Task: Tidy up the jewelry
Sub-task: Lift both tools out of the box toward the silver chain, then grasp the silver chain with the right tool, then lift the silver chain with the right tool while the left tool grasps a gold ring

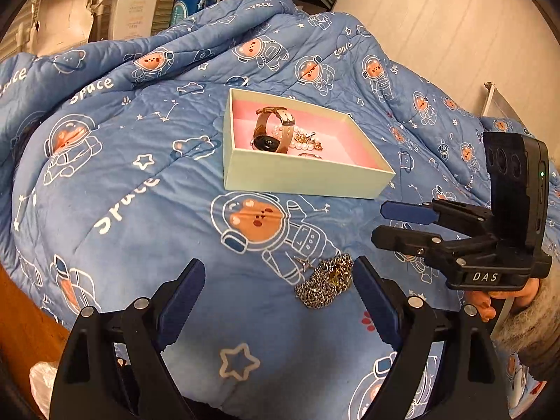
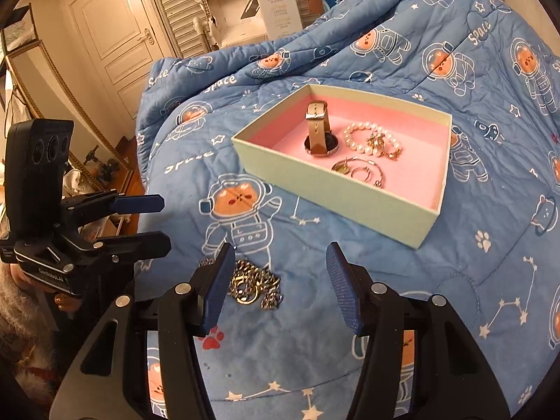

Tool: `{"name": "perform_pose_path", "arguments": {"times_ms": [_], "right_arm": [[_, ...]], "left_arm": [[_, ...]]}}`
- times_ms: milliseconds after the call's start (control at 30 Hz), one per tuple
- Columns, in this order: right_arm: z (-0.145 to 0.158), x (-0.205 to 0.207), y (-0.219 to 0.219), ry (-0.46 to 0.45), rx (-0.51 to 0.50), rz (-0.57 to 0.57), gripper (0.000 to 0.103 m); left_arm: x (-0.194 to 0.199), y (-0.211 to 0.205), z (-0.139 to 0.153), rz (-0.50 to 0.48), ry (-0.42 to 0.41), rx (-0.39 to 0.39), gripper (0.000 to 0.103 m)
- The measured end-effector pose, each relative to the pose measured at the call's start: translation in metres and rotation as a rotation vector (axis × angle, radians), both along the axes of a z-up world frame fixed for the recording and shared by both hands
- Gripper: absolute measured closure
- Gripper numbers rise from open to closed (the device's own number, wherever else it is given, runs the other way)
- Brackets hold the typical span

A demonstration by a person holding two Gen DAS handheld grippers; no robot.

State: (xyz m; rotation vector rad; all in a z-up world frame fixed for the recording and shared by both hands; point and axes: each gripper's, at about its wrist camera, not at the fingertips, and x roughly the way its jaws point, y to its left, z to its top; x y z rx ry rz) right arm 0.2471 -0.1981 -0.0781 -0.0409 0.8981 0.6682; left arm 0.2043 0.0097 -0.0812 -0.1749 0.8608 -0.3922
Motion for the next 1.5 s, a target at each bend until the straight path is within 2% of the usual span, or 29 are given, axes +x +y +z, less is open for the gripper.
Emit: {"name": "perform_pose_path", "arguments": {"times_ms": [200, 300, 367, 467, 600, 700, 800, 933, 1100, 1300, 1500], "right_arm": [[-0.013, -0.016, -0.003, 0.004, -0.021, -0.010, 0.049], [-0.017, -0.023, -0.003, -0.015, -0.053, -0.001, 0.055], [-0.021, -0.028, -0.002, -0.036, -0.087, 0.000, 0.056], [-0.029, -0.033, 0.002, -0.057, -0.133, 0.018, 0.063], [-0.036, -0.036, 0.011, -0.106, -0.205, 0.043, 0.066], [-0.038, -0.031, 0.018, -0.123, -0.224, 0.059, 0.067], [-0.040, -0.023, 0.024, -0.131, -0.230, 0.073, 0.073], [-0.041, -0.017, 0.032, -0.130, -0.222, 0.109, 0.085], [-0.038, -0.018, 0.031, -0.115, -0.198, 0.112, 0.093], [-0.015, -0.019, 0.028, -0.101, -0.082, 0.086, 0.094], [0.032, -0.024, 0.032, -0.132, 0.041, 0.100, 0.094]], "left_arm": [[-0.018, -0.008, -0.008, 0.005, -0.006, 0.015, 0.019], [-0.024, -0.013, -0.012, 0.011, -0.010, 0.046, 0.019], [-0.027, -0.013, -0.013, 0.018, -0.010, 0.042, 0.019], [-0.030, -0.011, -0.014, 0.028, -0.011, 0.044, 0.019], [-0.033, -0.011, -0.015, 0.033, -0.013, 0.055, 0.019], [-0.033, -0.011, -0.017, 0.037, -0.007, 0.054, 0.019], [-0.034, -0.012, -0.019, 0.037, -0.005, 0.058, 0.019], [-0.035, -0.014, -0.019, 0.035, -0.009, 0.069, 0.019], [-0.036, -0.014, -0.020, 0.040, -0.014, 0.070, 0.019], [-0.039, -0.018, -0.019, 0.037, -0.021, 0.081, 0.019], [-0.042, -0.023, -0.018, 0.027, -0.031, 0.080, 0.020]]}}
